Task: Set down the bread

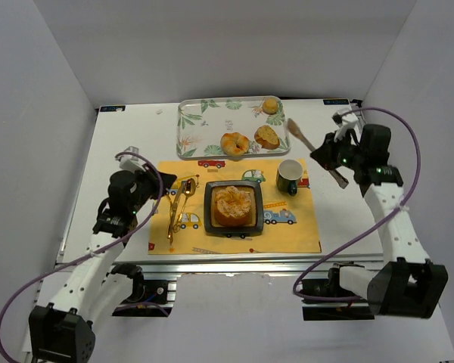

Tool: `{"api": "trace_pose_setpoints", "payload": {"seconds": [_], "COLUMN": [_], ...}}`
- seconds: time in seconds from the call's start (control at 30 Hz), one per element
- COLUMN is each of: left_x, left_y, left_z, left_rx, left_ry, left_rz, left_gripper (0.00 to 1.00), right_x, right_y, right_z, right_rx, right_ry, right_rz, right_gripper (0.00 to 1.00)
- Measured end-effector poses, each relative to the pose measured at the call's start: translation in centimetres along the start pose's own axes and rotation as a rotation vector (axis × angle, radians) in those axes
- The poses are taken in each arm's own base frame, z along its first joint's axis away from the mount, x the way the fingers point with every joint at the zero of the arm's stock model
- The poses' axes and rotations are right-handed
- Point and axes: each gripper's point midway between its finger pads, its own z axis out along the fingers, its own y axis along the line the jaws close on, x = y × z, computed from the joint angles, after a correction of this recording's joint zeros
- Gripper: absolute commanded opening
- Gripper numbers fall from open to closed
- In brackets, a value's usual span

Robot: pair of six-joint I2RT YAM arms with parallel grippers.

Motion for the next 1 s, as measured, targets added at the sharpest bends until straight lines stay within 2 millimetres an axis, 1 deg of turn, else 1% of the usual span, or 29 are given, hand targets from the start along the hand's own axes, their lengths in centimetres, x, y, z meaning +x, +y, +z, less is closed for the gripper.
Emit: {"api": "trace_pose_setpoints", "payload": {"seconds": [0.03,0.07,0.1,0.13,0.2,0.27,0.3,0.33,0.4,0.43,0.5,0.53,0.6,0.63,0.7,0.77,0.83,0.87,0.93,1.0], "left_x": [1.2,2.4,3.8,5.1,7.6,9.6,10.3,11.0,11.9,12.2,12.5,12.5,12.5,12.5,12.5,12.5,12.5,12.6,12.7,12.7], "left_y": [-0.3,-0.7,-1.1,-1.5,-2.3,-2.7,-2.7,-2.6,-2.1,-1.9,-1.6,-1.6,-1.5,-1.5,-1.5,-1.6,-1.8,-1.9,-2.1,-2.4], "left_z": [0.4,0.6,0.9,1.1,1.4,1.8,2.0,2.2,2.4,2.4,2.6,2.7,2.9,3.0,3.3,3.6,4.0,4.2,4.5,4.9], "left_rx": [0.011,0.023,0.030,0.040,0.060,0.066,0.061,0.055,0.036,0.027,0.015,0.011,0.003,-0.001,-0.006,-0.007,-0.004,-0.003,0.001,0.007], "left_ry": [0.043,0.082,0.127,0.169,0.247,0.305,0.325,0.344,0.369,0.377,0.381,0.380,0.377,0.376,0.372,0.372,0.374,0.376,0.379,0.376], "left_rz": [0.018,0.039,0.060,0.085,0.128,0.169,0.185,0.200,0.227,0.238,0.255,0.261,0.269,0.272,0.274,0.277,0.281,0.283,0.287,0.288], "left_gripper": [0.25,0.41,0.47,0.58,0.63,0.65,0.66,0.67,0.74,0.77,0.86,0.86,0.88,0.88,0.88,0.88,0.88,0.88,0.88,0.88], "right_x": [0.4,1.2,2.2,3.3,5.7,8.2,9.6,11.1,13.3,14.5,15.9,16.3,16.6,16.6,16.6,16.3,15.5,14.6,12.3,9.2], "right_y": [-1.9,-4.0,-5.7,-7.4,-10.6,-13.5,-14.7,-15.7,-17.0,-17.4,-18.1,-18.4,-19.0,-19.2,-19.3,-19.4,-19.3,-19.3,-19.5,-19.8], "right_z": [-0.1,-0.2,-0.1,0.1,1.1,2.3,2.9,3.3,4.0,4.4,4.9,5.2,5.5,5.5,5.3,4.9,4.2,3.8,2.8,2.0], "right_rx": [0.099,0.201,0.273,0.331,0.408,0.463,0.482,0.498,0.517,0.518,0.514,0.511,0.506,0.505,0.499,0.501,0.511,0.524,0.553,0.578], "right_ry": [-0.032,-0.051,-0.053,-0.041,0.008,0.061,0.091,0.124,0.175,0.203,0.246,0.261,0.276,0.277,0.280,0.288,0.308,0.308,0.294,0.250], "right_rz": [-0.015,-0.018,-0.009,0.009,0.054,0.094,0.113,0.131,0.150,0.161,0.182,0.189,0.188,0.187,0.194,0.201,0.220,0.222,0.225,0.218], "right_gripper": [0.00,0.00,0.00,0.00,0.00,0.00,0.03,0.13,0.18,0.26,0.39,0.52,0.64,0.77,0.88,0.89,0.89,0.89,0.89,0.90]}}
